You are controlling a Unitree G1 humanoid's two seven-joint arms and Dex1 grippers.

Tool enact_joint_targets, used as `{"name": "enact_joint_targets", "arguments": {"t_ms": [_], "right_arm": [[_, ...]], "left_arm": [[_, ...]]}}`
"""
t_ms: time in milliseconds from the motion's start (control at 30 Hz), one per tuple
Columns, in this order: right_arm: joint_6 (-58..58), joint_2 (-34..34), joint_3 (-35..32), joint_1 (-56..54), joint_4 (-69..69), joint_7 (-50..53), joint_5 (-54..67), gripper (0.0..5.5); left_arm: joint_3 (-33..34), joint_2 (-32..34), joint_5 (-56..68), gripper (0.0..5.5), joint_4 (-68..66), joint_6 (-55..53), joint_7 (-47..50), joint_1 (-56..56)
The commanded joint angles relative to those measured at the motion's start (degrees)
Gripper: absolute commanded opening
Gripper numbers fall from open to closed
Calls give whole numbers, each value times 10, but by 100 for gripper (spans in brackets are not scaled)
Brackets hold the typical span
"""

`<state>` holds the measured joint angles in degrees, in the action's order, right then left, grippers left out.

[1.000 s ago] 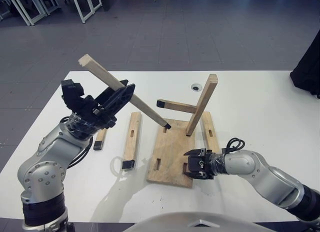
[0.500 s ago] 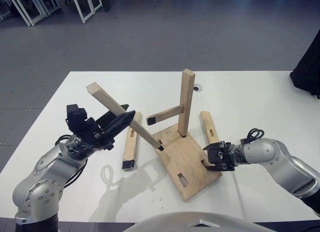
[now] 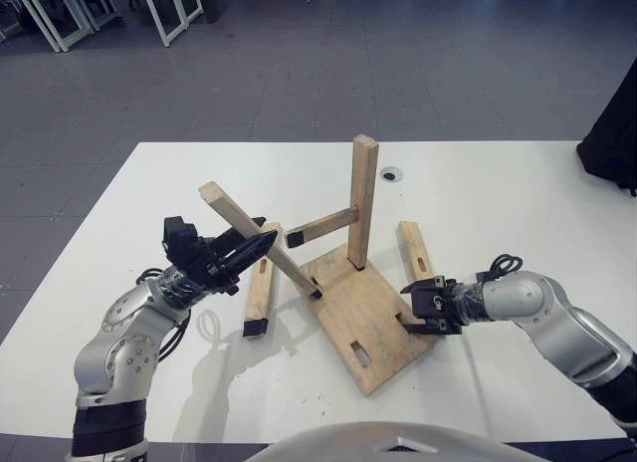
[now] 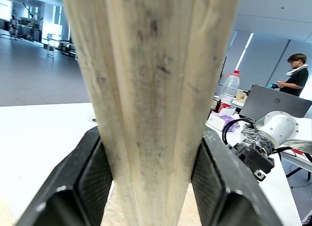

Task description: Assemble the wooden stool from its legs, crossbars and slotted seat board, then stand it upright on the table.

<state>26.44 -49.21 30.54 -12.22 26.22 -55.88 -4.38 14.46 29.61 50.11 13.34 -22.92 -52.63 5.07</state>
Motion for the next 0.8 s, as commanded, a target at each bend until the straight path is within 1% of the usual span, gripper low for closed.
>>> {"name": "enact_joint_targets", "arguments": {"t_ms": [33,167,233,400,600,700,800], "right_arm": [[3,-1,3,7,-24,-6,-17,306],[3,3,5,16,-20,0,-22,306],[-1,6,6,18,-18,2,-23,306],[5,12,5,27,-8,3,-26,306],[5,21,6,29,-4,0,-32,306],[1,28,-10,19,2,-1,-18,306],[25,40,-58,-7,28,-14,32,306]], "left_arm": [[-8,8,-35,207,-46,-16,24,-35],[-27,19,-64,207,-48,-21,25,-39],[-46,31,-92,207,-51,-34,43,-42],[-87,54,-141,207,-40,-35,44,-40],[-125,68,-151,207,-53,-57,33,-44],[-135,68,-154,207,-65,-55,31,-44],[-147,71,-159,207,-69,-56,28,-39]]}}
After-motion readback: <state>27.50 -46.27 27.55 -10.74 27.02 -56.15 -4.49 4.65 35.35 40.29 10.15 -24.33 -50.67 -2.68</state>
